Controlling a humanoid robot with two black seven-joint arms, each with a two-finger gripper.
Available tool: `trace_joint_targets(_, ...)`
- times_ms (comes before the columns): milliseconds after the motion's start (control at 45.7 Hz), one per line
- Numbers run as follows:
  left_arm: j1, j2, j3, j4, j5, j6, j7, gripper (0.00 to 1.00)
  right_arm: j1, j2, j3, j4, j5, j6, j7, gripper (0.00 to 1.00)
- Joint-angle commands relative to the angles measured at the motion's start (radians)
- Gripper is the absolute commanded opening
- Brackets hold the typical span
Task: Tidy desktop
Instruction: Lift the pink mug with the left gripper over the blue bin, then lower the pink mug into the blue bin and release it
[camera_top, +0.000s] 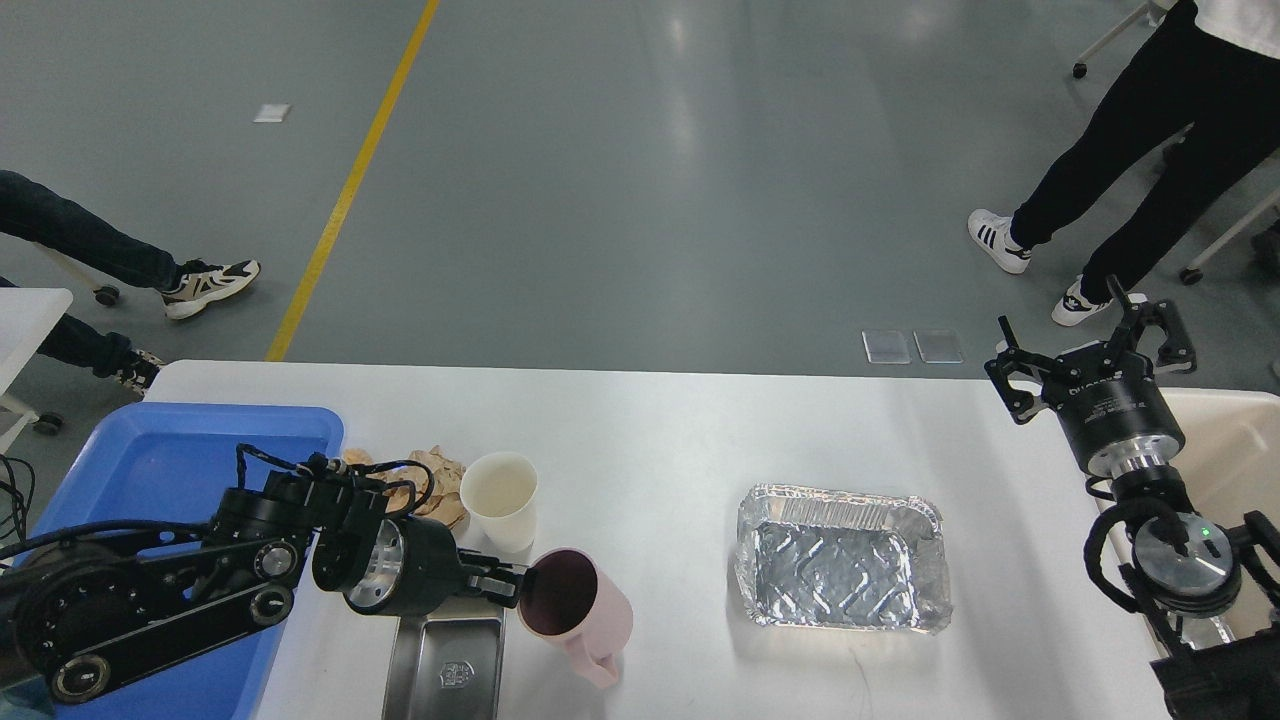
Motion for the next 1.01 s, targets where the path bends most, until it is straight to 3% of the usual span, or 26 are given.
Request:
trace_joint_targets(0,-0.099,0.021,-0.021,-0.018,-0.107,-0.007,-0.014,0.00,0.002,0.000,-0.001,0.003,0.000,0.000,0.000,1.00)
trace_joint_targets(241,-0.292,0.070,-0.045,-0.032,-0.220,-0.030,-0.014,0.00,0.002,0.000,-0.001,0.003,0.000,0.000,0.000,1.00)
trace_joint_targets(460,-0.373,0.183,-0.048,-0.075,-0.228,-0.081,-0.014,0.00,0.000,0.000,-0.001,0.005,0.000,0.000,0.000,1.00)
trace_joint_targets(657,-0.378,0.272,-0.045,-0.072,-0.226,-0.081,-0.012,0.00,0.005,0.004,-0.003,0.008,0.000,-0.003,0.000,1.00)
trace_joint_targets(985,-0.331,0.600,-0.037,-0.011,-0.228,-0.072,-0.029,0.01,0.003,0.000,-0.004,0.006,0.000,-0.003,0.000,1.00)
